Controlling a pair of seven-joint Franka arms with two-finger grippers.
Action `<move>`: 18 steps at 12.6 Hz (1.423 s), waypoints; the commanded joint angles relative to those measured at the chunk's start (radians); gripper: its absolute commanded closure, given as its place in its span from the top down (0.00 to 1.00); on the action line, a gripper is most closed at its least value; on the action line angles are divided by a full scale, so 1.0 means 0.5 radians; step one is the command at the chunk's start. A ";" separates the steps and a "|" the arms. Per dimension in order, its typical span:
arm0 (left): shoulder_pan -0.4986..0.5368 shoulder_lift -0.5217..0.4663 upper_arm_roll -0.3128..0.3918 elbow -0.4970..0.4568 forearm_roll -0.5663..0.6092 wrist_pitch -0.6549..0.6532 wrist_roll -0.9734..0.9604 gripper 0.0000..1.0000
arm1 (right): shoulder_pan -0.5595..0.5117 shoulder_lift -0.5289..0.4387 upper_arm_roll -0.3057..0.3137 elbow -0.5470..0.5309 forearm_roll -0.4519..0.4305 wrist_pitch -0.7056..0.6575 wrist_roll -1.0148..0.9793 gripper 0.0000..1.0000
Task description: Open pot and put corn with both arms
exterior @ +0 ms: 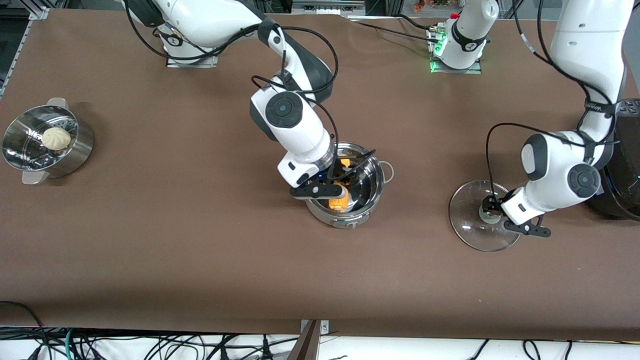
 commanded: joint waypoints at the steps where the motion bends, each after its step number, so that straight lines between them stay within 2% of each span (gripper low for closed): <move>1: -0.009 -0.523 0.081 -0.418 -0.026 0.014 0.035 1.00 | 0.060 0.087 0.000 0.066 0.026 0.038 0.033 0.00; 3: -0.003 -0.815 0.078 -0.599 -0.026 0.011 0.035 1.00 | 0.069 0.123 -0.003 0.063 0.026 0.041 0.033 0.02; 5: 0.015 -1.051 0.078 -0.643 -0.026 -0.056 0.035 1.00 | 0.072 0.151 -0.003 0.060 0.026 0.041 0.033 0.13; 6: 0.031 -1.180 0.081 -0.634 -0.023 -0.230 0.035 1.00 | 0.072 0.157 -0.003 0.057 0.023 0.041 0.033 0.30; 8: 0.055 -1.407 0.094 -0.570 -0.008 -0.546 0.035 1.00 | 0.072 0.163 -0.003 0.047 0.014 0.041 0.039 1.00; 9: 0.055 -1.454 0.097 -0.469 0.068 -0.715 0.035 1.00 | 0.075 0.166 -0.003 0.047 -0.004 0.041 0.036 1.00; 10: 0.055 -1.451 0.091 -0.292 0.163 -0.926 0.032 1.00 | 0.078 0.163 -0.006 0.047 -0.020 0.041 0.036 1.00; 13: 0.052 -1.433 0.088 0.059 0.198 -1.387 0.010 1.00 | 0.078 0.145 -0.012 0.050 -0.044 0.013 0.017 1.00; 16: 0.049 -1.365 0.069 0.274 0.198 -1.670 -0.240 1.00 | 0.048 0.029 -0.030 0.050 -0.044 -0.155 0.002 1.00; 18: 0.049 -1.313 0.057 0.339 0.186 -1.695 -0.305 1.00 | 0.026 -0.094 -0.079 0.050 -0.069 -0.287 0.005 1.00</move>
